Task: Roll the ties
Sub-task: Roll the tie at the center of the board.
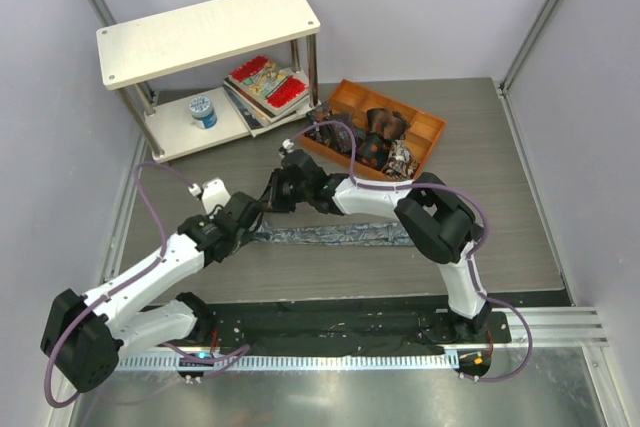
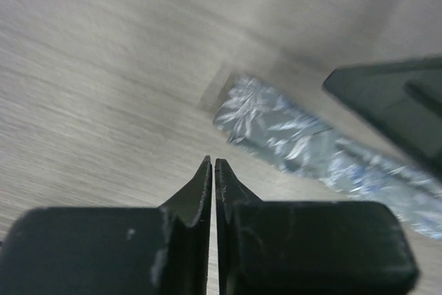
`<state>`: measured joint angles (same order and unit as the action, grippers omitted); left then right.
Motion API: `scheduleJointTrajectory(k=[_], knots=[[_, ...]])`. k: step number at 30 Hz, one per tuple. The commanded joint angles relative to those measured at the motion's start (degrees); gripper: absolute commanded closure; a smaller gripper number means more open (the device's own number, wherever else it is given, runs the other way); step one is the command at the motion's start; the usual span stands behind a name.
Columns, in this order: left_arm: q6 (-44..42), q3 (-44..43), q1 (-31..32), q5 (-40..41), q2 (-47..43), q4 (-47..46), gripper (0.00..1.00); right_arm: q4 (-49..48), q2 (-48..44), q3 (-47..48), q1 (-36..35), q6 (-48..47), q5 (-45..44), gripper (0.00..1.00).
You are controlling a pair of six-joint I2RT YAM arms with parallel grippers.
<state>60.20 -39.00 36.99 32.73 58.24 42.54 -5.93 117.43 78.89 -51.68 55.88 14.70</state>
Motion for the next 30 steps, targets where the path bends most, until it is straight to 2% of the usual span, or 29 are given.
scheduleJointTrajectory(k=[1, 11, 30], knots=[[1.05, 3.23, -0.17, -4.86, 1.7, -4.14, 1.0, -2.06, 0.35, 2.85, -0.53, 0.46, 2.61, 0.99], [4.04, 9.21, -0.17, -8.12, 2.76, -10.37, 1.0, -3.29, -0.35, 0.21, -2.37, 0.55, 2.62, 0.99], [6.24, 11.23, -0.17, -0.74, 5.74, -16.7, 1.0, -5.31, -2.29, -8.58, -2.55, 1.34, -0.02, 0.99]])
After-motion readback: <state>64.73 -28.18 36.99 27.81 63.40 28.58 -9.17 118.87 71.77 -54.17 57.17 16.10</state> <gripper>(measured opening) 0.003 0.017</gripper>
